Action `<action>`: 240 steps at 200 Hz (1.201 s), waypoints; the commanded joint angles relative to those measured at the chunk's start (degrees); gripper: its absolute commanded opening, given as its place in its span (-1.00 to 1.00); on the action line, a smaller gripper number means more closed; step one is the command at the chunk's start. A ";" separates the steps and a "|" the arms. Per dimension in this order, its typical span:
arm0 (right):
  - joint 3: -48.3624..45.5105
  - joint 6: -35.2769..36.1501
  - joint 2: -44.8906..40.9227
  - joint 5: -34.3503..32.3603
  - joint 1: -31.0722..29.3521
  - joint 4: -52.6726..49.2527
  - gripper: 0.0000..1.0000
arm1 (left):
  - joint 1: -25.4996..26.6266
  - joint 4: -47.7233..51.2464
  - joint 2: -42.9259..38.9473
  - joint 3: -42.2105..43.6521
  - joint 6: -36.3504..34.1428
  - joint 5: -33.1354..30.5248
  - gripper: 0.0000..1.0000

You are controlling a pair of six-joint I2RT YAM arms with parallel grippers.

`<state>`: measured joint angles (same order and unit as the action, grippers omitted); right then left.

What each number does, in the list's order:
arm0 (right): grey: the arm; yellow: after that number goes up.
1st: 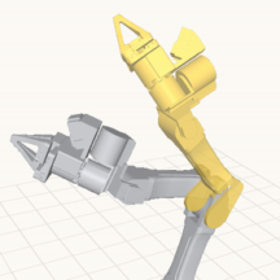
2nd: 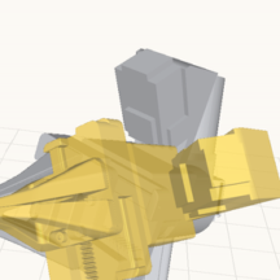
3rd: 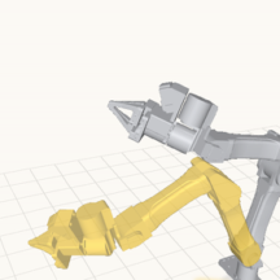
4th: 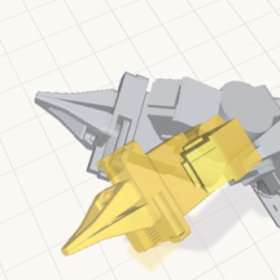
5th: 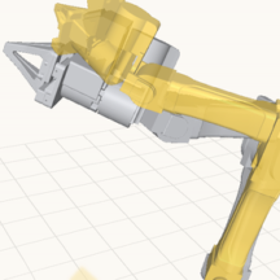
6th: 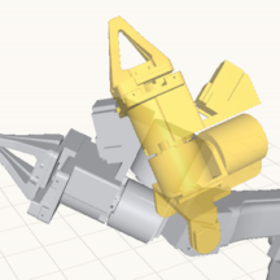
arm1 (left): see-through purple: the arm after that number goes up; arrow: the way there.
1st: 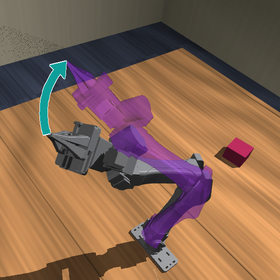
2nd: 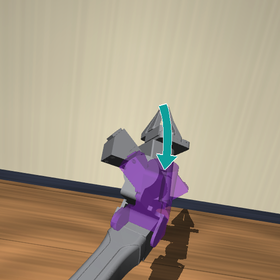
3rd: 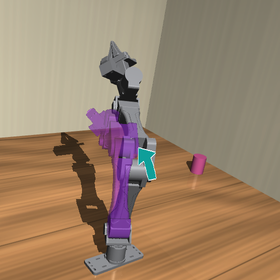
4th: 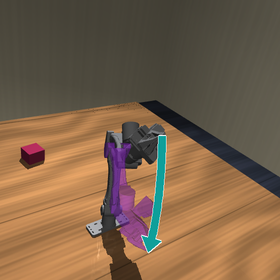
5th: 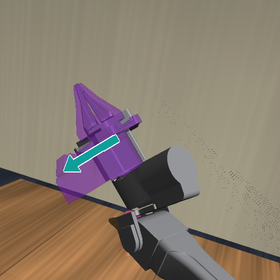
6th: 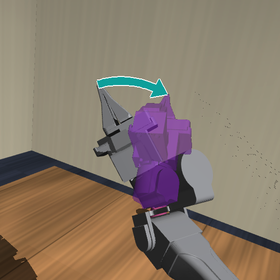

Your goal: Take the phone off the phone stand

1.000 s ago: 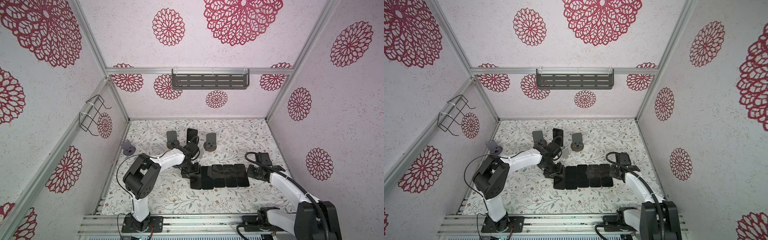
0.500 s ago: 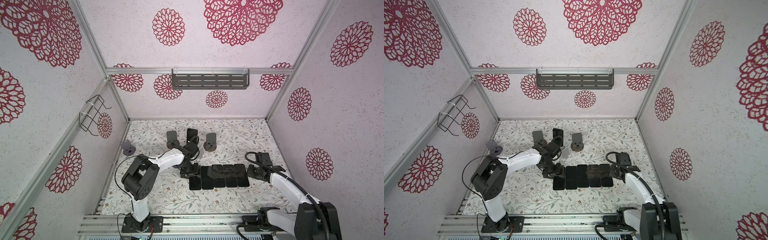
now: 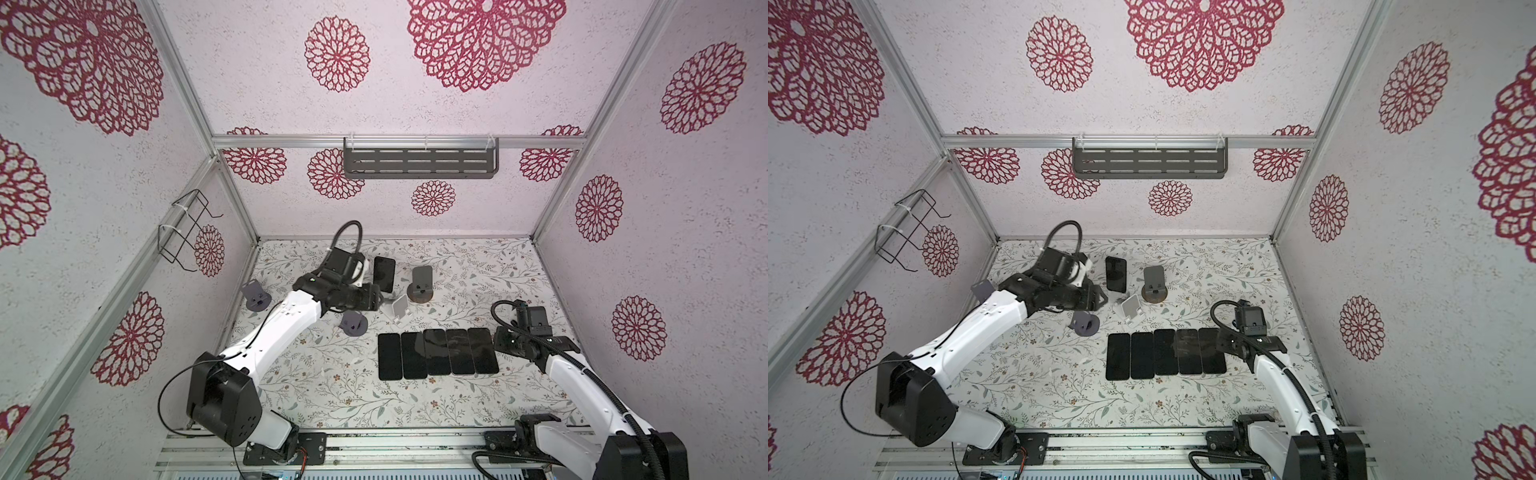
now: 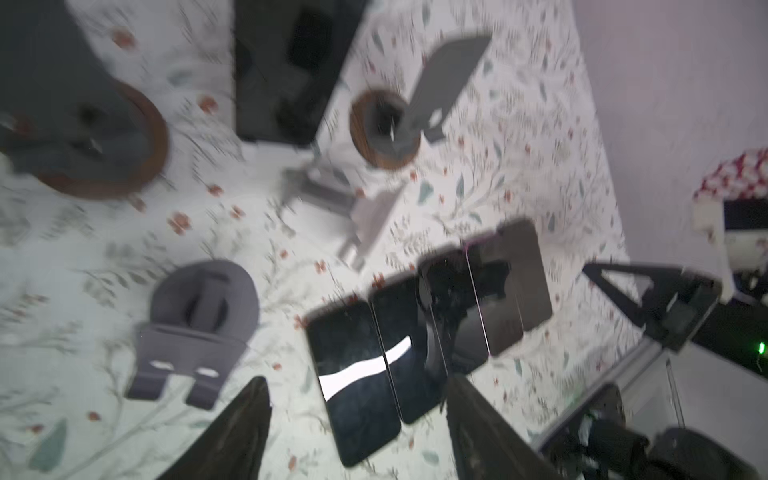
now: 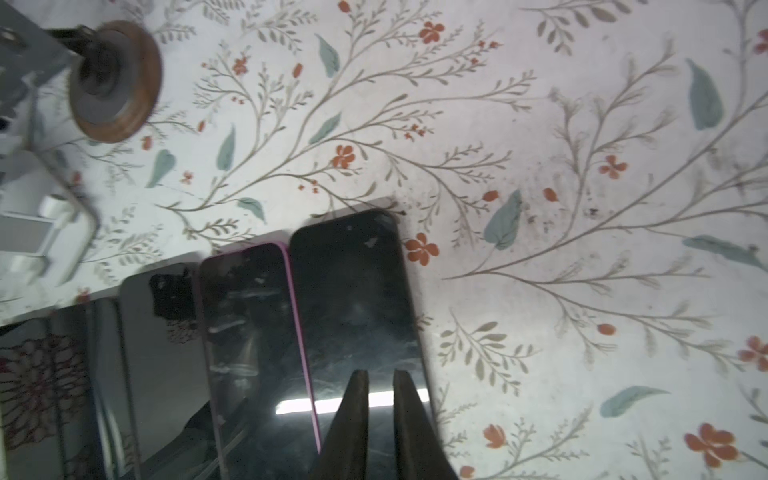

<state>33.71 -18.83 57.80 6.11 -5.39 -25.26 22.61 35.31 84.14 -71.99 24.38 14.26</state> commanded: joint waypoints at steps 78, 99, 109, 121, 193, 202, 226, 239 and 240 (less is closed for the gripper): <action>2.04 -0.33 -6.44 1.84 0.25 -1.37 -0.25 | -0.47 -21.74 9.62 -6.19 -16.37 -8.50 0.95; 2.15 -0.81 -5.88 1.26 0.20 -1.79 -0.11 | 1.22 -23.04 14.42 -8.38 -17.09 -10.06 0.95; 2.23 -1.00 -5.74 0.91 0.20 -2.12 -0.03 | 1.95 -22.93 16.60 -9.73 -17.08 -11.29 0.95; 2.23 -0.99 -5.70 0.57 0.20 -2.50 0.07 | 2.39 -23.45 18.88 -10.90 -16.76 -12.00 0.95; 2.32 -0.01 -5.24 -1.42 0.29 -3.66 0.20 | 3.49 -27.04 26.38 -13.27 -14.10 -15.03 0.95; 2.32 0.19 -5.18 -1.53 0.26 -3.58 0.20 | 3.53 -27.16 27.13 -13.56 -14.09 -15.13 0.95; 2.19 0.46 -5.07 -1.53 0.21 -3.23 0.20 | 3.77 -27.40 30.06 -14.47 -14.36 -15.38 0.95; 2.01 0.54 -5.08 -1.19 0.25 -2.97 0.21 | 3.82 -27.87 31.00 -14.75 -14.36 -15.25 0.95; 1.99 0.54 -5.07 -1.23 0.22 -2.92 0.21 | 3.79 -27.94 31.00 -14.75 -14.36 -15.24 0.95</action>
<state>33.74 -19.05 52.80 5.78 -5.39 -28.32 26.02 10.02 112.40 -85.10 10.59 -0.43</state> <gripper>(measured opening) 0.601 0.976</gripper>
